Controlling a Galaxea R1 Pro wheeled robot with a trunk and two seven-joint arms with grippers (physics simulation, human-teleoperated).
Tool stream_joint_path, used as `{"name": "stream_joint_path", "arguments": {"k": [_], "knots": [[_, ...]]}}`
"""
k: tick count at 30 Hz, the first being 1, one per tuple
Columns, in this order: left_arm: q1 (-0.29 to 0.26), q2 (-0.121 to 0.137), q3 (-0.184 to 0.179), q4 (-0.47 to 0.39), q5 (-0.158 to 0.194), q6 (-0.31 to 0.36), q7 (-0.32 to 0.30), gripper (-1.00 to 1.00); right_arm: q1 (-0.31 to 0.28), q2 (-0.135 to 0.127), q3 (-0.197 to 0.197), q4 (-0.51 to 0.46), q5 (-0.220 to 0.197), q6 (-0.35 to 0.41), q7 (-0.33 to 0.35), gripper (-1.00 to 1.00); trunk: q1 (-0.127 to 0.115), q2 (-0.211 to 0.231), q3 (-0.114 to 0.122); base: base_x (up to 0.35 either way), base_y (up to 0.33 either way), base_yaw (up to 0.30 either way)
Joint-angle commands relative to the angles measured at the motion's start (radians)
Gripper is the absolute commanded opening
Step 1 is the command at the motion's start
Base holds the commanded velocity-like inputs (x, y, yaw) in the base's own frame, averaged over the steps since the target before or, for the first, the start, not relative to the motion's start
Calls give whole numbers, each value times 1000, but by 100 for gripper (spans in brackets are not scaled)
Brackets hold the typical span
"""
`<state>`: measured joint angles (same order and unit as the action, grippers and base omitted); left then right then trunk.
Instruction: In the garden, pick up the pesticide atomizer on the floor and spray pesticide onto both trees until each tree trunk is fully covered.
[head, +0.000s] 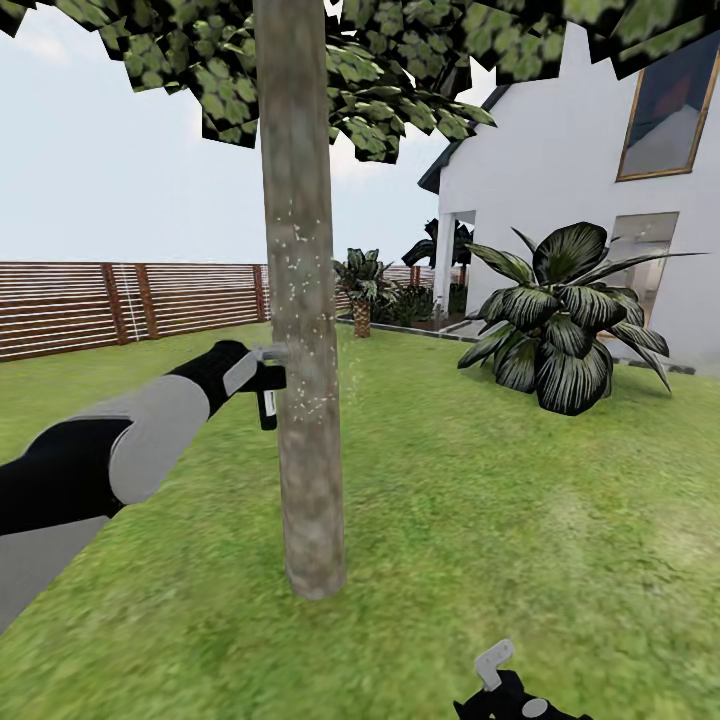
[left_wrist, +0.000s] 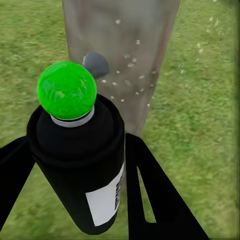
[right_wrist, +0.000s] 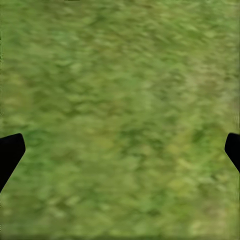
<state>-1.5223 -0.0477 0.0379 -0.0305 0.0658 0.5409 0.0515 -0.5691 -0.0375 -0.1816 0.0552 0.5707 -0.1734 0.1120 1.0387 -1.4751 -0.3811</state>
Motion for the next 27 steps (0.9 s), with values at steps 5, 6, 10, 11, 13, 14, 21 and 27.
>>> {"name": "stream_joint_path", "arguments": {"k": [5, 6, 10, 11, 13, 14, 21, 27], "knots": [[3, -21, -4, 0, -3, 0, 1, -100, 0, 3, -1, 0, 0, 0, 0, 100, 0, 0, 0, 0, 0, 0], [5, -23, -4, 0, -3, -1, 1, -100, 0, 3, -1, 0, 0, 0, 0, 100, 0, 0, 0, 0, 0, 0], [33, -23, -4, -1, -6, -1, 1, -100, 0, 4, -1, 0, 0, 0, 0, 100, 0, 0, 0, 0, 0, 0], [34, -22, -4, -1, -6, -1, 1, -100, 0, 4, -1, 0, 0, 0, 0, 100, 0, 0, 0, 0, 0, 0], [41, -21, -4, -1, -7, -1, 1, -100, 0, 4, -1, 0, 0, 0, -1, 100, 0, 0, 0, 0, 0, 0], [48, -20, -4, -1, -7, -1, 1, -100, 0, 4, 0, 0, 0, 0, 0, 100, 0, 0, 0, 0, 0, 0], [75, 19, -6, -2, -9, -33, 2, -100, 0, 4, -1, 0, 0, 0, 0, 100, 0, 0, 0, 0, 0, 0], [78, 73, -6, -2, -8, -36, 1, -100, 0, 8, -1, 0, 0, 0, 0, 100, 0, 0, 0, 0, 0, 0]]}}
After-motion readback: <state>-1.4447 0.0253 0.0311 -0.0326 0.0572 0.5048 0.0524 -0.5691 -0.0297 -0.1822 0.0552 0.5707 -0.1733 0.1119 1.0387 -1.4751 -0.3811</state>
